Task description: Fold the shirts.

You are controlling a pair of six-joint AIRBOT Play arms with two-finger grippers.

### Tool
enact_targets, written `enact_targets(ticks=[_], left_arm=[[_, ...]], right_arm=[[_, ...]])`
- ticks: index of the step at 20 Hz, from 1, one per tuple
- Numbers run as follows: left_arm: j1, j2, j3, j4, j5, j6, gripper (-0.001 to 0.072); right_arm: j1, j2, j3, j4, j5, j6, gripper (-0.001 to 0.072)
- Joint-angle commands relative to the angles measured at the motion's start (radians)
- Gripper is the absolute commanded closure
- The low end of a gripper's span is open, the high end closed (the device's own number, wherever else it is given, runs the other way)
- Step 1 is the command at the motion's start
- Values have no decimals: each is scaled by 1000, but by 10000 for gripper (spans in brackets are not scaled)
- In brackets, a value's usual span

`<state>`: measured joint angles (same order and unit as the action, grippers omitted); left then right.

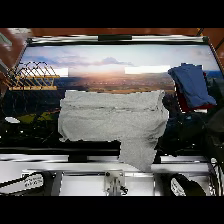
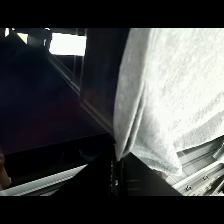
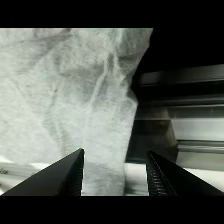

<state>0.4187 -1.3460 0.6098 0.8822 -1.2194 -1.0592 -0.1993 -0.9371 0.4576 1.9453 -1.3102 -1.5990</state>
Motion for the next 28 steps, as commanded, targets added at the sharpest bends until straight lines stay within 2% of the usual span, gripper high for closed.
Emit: enact_targets(ticks=[1, 6, 7, 8, 10, 11, 12, 14, 16, 18, 23, 28], left_arm=[[0, 1, 0, -5, -6, 5, 674], [0, 1, 0, -18, -7, 11, 674], [0, 1, 0, -19, -8, 11, 674], [0, 1, 0, -20, -7, 11, 674], [0, 1, 1, -20, -6, 11, 673], [0, 1, 6, -20, -7, 12, 674], [0, 1, 22, -20, -12, 20, 674], [0, 2, 99, -20, -78, 82, 674], [-1, 2, 225, -20, -128, 96, 675], [-5, -1, 356, -32, -111, 65, 676], [-58, -121, 621, -124, -19, -51, 676], [-130, -343, 846, -124, -18, -171, 676]], right_arm=[[28, -6, -27, -23, 79, 44, 203], [29, -130, -45, 143, 150, -11, 204], [29, -144, -45, 169, 173, -11, 240], [29, -153, -45, 179, 188, -8, 339], [48, -162, -45, 205, 203, -23, 424], [66, -162, -39, 212, 201, -33, 590], [84, -161, -22, 211, 195, -38, 632], [97, -127, 56, 215, 193, -115, 632], [97, -72, 170, 199, 230, -124, 633], [97, -67, 294, 196, 259, -51, 634], [97, -265, 524, 199, 350, -51, 634], [97, -527, 810, 192, 398, -50, 634]])
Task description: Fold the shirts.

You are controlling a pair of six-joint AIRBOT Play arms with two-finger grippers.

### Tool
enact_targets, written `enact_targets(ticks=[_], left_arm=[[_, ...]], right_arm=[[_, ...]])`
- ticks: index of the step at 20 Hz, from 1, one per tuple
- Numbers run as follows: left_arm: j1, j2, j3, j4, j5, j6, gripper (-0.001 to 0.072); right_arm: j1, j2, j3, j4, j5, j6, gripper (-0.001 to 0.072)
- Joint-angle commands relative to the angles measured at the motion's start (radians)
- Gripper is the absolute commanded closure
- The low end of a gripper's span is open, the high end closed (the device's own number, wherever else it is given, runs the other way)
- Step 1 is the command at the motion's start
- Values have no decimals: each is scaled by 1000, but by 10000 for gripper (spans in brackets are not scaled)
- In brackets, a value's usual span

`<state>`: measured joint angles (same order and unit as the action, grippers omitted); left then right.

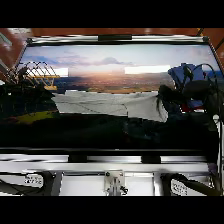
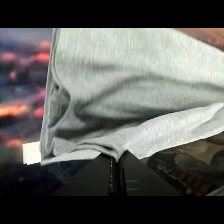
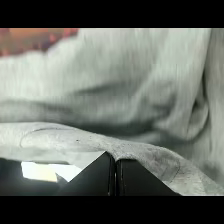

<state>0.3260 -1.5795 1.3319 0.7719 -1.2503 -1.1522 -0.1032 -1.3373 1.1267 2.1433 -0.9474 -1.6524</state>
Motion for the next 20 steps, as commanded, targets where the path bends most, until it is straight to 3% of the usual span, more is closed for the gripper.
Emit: enact_targets(ticks=[1, 5, 8, 9, 10, 11, 12, 14, 17, 20], left_arm=[[-48, -147, 152, -13, 13, -96, 676], [-71, -256, 187, -13, 48, -182, 675], [-85, -291, 187, -13, 39, -188, 654], [-90, -291, 187, -13, 36, -189, 624], [-95, -290, 187, -15, 25, -188, 471], [-97, -289, 188, -23, -1, -187, 228], [-95, -287, 190, -32, -28, -171, 161], [-89, -285, 221, -32, -118, -147, 161], [-79, -267, 281, -31, -241, -133, 161], [-77, -198, 287, -32, -243, -132, 162]], right_arm=[[0, -173, 178, -6, 44, 4, 634], [0, -301, 223, -31, 69, 7, 633], [0, -345, 223, -34, 77, 6, 633], [0, -346, 223, -33, 88, 6, 632], [0, -344, 224, -29, 96, 6, 615], [-1, -341, 232, -29, 90, -8, 451], [-2, -333, 248, -28, 55, -84, 18], [-12, -309, 287, -83, -48, -147, 31], [-68, -295, 301, -210, -192, -72, 23], [-106, -348, 300, -180, -276, -35, 23]])
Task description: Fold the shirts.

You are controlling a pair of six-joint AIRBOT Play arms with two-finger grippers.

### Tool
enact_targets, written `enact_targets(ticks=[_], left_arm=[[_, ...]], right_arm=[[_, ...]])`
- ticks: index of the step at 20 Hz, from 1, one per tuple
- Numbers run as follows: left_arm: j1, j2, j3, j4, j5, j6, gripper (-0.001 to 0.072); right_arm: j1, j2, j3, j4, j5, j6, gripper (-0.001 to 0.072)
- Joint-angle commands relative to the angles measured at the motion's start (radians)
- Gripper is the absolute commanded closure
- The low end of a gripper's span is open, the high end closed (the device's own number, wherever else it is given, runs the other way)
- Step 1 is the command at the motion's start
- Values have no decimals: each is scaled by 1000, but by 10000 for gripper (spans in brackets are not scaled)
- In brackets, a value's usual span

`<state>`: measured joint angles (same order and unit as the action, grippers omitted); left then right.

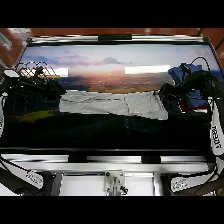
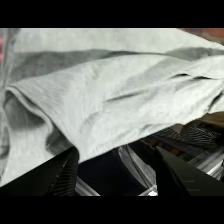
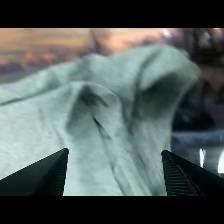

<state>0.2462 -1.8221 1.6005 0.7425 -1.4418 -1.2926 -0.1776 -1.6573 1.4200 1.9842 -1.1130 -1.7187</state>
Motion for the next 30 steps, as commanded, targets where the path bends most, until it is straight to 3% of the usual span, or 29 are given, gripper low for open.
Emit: enact_targets(ticks=[1, 11, 12, 14, 15, 16, 18, 19, 26, 30], left_arm=[[1, 69, 19, -2, -52, 9, 163], [-56, 253, 19, -3, -50, 25, 190], [-72, 256, 19, -3, -43, 25, 257], [-111, 254, 19, -3, -7, 25, 279], [-134, 254, 18, -3, 22, 25, 279], [-162, 254, 18, -3, 57, 24, 303], [-226, 253, 11, -3, 128, 24, 580], [-263, 252, -2, -2, 161, 25, 676], [-578, 190, -222, -6, 390, 24, 674], [-743, 135, -227, -79, 560, 24, 674]], right_arm=[[-30, -49, 7, -5, -110, 33, 24], [26, -189, 7, 87, -71, 96, 34], [41, -189, 7, 91, -72, 96, 123], [64, -186, 8, 137, -73, 96, 600], [69, -177, 8, 171, -73, 87, 633], [76, -158, 8, 192, -77, 73, 633], [75, -82, 8, 190, -81, 68, 633], [74, -31, 8, 190, -91, 70, 633], [75, 338, 7, 178, -342, 147, 633], [75, 522, 7, 178, -423, 248, 633]])
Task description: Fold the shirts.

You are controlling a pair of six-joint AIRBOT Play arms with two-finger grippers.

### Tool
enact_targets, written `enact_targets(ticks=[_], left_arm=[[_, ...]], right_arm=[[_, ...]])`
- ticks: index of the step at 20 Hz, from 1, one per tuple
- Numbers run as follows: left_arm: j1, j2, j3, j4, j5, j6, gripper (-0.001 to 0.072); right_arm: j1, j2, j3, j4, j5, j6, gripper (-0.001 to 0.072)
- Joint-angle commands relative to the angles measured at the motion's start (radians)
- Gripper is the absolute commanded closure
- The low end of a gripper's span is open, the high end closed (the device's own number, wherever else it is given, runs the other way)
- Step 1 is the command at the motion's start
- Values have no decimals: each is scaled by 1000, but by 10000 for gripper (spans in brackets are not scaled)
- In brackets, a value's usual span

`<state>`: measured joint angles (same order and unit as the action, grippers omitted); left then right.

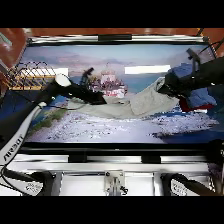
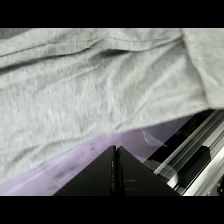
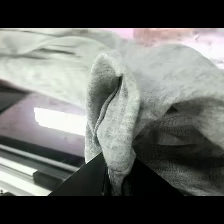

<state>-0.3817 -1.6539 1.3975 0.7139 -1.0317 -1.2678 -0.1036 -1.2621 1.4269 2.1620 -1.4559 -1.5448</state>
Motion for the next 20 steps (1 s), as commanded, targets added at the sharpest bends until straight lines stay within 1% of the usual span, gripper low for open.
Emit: enact_targets(ticks=[1, 3, 5, 8, 11, 12, 14, 17, 19, 20], left_arm=[[-151, -48, -24, -87, 204, -1, 675], [-212, -82, -17, -190, 267, 0, 674], [-282, -137, 20, -289, 282, 2, 674], [-358, -219, 119, -332, 287, -1, 674], [-343, -227, 159, -315, 215, -1, 679], [-322, -206, 159, -272, 215, -10, 679], [-254, -135, 159, -139, 178, -67, 679], [-138, 19, 159, 118, 95, -167, 679], [-63, 134, 159, 225, 56, -196, 679], [-22, 195, 159, 261, 47, -196, 678]], right_arm=[[1, 163, 0, 4, -96, 98, 633], [1, 230, 0, 5, -137, 136, 633], [1, 280, 0, 5, -165, 167, 633], [1, 332, 0, 4, -179, 190, 633], [1, 334, 0, -2, -167, 198, 633], [2, 328, 0, -2, -153, 198, 633], [2, 302, 0, 2, -129, 198, 633], [2, 232, 0, 2, -83, 174, 633], [8, 171, 0, -1, -54, 158, 633], [27, 140, 0, -17, -37, 155, 633]])
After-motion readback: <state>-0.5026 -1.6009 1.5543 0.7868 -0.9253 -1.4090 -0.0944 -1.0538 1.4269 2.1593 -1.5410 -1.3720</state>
